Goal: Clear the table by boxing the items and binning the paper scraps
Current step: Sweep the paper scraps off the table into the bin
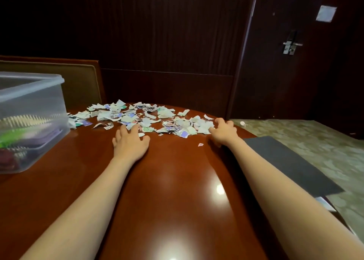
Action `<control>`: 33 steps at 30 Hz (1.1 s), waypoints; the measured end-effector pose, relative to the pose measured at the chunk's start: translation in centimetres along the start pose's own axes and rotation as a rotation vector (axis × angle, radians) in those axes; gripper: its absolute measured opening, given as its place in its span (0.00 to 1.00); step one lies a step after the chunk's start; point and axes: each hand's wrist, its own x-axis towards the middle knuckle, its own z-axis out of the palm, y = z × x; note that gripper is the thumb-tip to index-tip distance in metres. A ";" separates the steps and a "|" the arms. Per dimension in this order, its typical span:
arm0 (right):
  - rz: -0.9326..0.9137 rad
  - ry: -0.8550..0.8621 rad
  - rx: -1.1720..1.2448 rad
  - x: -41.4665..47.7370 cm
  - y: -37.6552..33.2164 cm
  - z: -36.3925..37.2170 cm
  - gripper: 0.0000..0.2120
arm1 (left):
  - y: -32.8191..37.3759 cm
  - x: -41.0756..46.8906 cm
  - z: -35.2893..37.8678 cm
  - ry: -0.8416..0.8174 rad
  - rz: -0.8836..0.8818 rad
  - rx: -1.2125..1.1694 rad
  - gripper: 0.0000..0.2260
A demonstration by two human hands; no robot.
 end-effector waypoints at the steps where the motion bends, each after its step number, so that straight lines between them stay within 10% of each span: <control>1: 0.019 0.016 0.003 0.9 0.1 0.3 0.26 | -0.2 0.7 0.1 -0.013 0.004 0.042 0.26; 6: 0.068 0.029 -0.105 4.2 0.4 2.7 0.29 | -0.9 2.4 0.3 -0.106 -0.026 0.192 0.27; 19: -0.511 -0.163 -0.259 0.8 -6.1 7.1 0.26 | -1.4 4.6 0.7 -0.152 0.124 0.198 0.24; 30: -0.733 -0.129 -0.004 -4.6 -6.1 6.6 0.04 | -0.7 4.8 0.9 -0.099 0.180 -0.125 0.24; 33: -0.609 -0.140 0.239 -5.6 -6.1 6.0 0.11 | -0.6 4.8 1.0 -0.198 0.245 -0.104 0.28</control>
